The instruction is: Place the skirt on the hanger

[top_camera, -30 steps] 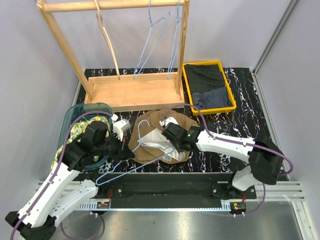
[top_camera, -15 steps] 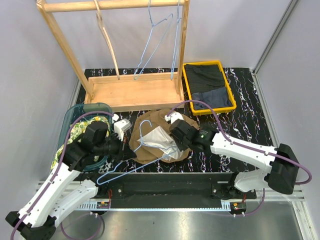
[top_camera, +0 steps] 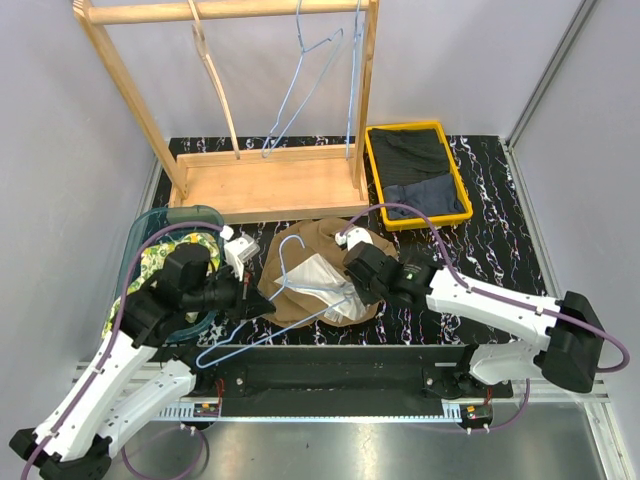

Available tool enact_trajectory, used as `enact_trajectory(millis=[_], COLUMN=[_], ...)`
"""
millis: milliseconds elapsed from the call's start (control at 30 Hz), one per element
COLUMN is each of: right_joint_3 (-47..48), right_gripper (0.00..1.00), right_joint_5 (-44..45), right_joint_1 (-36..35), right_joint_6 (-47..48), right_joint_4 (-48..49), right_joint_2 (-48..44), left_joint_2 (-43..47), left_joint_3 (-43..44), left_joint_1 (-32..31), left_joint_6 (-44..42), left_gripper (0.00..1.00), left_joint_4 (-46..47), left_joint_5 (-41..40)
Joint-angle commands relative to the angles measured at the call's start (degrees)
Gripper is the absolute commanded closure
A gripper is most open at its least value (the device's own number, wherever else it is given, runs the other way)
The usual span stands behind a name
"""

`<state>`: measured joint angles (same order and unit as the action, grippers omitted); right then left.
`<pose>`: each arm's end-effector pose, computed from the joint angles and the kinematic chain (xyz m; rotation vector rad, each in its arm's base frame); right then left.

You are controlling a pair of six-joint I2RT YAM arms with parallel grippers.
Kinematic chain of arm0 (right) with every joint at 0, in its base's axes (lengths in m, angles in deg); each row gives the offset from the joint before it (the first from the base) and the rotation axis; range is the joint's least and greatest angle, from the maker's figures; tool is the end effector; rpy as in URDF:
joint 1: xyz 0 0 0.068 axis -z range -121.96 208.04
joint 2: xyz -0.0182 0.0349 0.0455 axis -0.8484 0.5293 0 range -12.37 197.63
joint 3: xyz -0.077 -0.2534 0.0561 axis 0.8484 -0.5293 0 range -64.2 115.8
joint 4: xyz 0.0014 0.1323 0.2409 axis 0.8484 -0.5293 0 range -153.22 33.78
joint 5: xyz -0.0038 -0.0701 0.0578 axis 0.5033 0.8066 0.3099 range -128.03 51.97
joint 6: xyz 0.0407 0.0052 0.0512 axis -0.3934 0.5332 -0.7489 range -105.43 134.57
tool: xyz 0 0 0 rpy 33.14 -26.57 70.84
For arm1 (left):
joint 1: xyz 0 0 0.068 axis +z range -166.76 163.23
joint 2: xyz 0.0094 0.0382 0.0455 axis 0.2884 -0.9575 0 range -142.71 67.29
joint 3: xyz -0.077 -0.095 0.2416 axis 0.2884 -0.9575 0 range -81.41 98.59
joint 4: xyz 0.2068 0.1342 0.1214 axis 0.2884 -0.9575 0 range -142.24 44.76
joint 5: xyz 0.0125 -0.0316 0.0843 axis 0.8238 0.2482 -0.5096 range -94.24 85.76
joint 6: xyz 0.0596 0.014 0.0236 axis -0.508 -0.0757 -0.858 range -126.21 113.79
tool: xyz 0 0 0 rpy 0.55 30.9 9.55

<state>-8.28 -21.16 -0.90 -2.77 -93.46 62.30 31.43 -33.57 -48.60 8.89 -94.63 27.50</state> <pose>0.1596 0.2361 0.2373 -0.7797 2.3710 0.1802 0.1068 -0.0981 0.3078 0.6537 2.2254 -1.0509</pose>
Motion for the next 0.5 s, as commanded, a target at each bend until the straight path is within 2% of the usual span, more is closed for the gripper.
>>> enact_trajectory(millis=[0,467], right_joint_3=[-0.4,-3.1], right_gripper=[1.0,1.0], right_joint_5=[0.2,0.2], right_joint_1=[-0.4,-0.4], right_joint_6=[-1.8,-4.8], right_joint_4=[0.9,2.7], right_joint_2=[-3.6,-8.8], left_joint_2=[-0.7,0.6], left_joint_3=[-1.3,-7.8], left_joint_1=[-0.2,-0.2], left_joint_6=[2.8,10.7], left_gripper=[1.0,1.0], left_joint_4=[7.1,20.9], left_joint_5=[3.3,5.3])
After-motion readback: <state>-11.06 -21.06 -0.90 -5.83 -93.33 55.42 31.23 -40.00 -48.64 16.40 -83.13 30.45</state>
